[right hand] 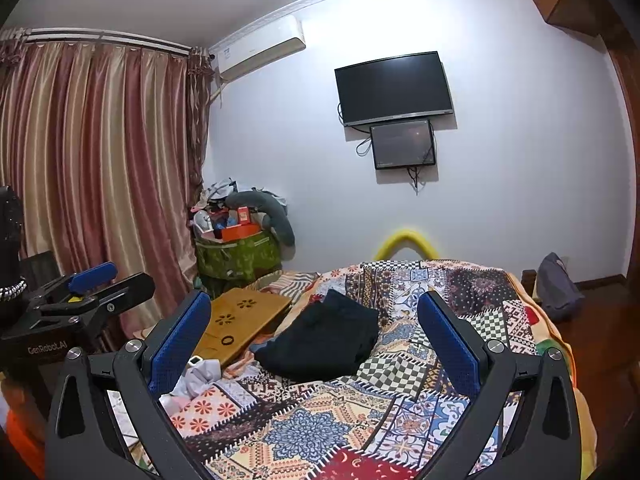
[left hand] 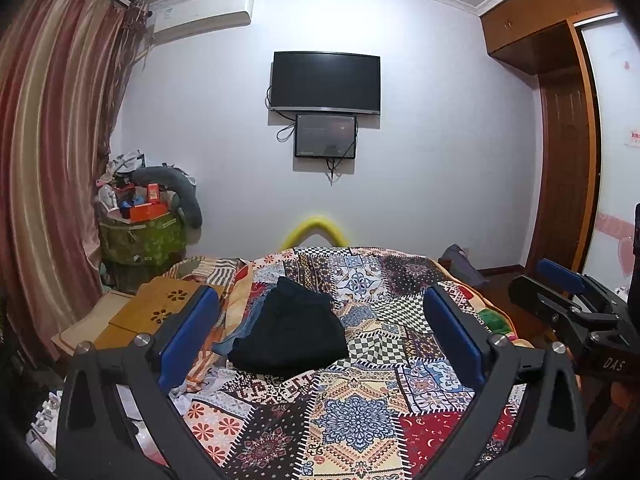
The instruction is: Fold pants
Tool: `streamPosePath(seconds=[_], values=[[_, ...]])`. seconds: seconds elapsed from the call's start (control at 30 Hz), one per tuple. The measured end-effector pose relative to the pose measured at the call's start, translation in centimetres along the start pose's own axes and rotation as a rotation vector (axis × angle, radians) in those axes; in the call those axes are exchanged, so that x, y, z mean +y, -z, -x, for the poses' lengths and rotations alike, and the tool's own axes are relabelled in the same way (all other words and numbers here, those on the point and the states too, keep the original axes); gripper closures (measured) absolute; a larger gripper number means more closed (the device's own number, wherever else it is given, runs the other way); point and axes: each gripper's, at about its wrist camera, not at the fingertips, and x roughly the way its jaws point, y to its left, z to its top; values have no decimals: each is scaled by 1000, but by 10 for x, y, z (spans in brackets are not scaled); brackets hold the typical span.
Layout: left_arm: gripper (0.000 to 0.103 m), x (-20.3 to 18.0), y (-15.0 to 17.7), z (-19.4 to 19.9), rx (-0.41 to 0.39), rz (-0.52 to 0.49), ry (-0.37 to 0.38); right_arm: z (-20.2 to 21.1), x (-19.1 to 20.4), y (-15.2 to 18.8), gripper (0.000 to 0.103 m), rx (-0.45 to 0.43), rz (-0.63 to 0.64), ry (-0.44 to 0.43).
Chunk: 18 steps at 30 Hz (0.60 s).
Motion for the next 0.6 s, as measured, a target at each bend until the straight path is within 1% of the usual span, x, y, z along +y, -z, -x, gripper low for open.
streamPosePath(seconds=[0.2,0.6], values=[[0,2,-2,-1,19,16,15,1,0,0,0,0,-3,1],[0,-1,-2,0,7,2,-3,0,1,-1,0,6,2,2]])
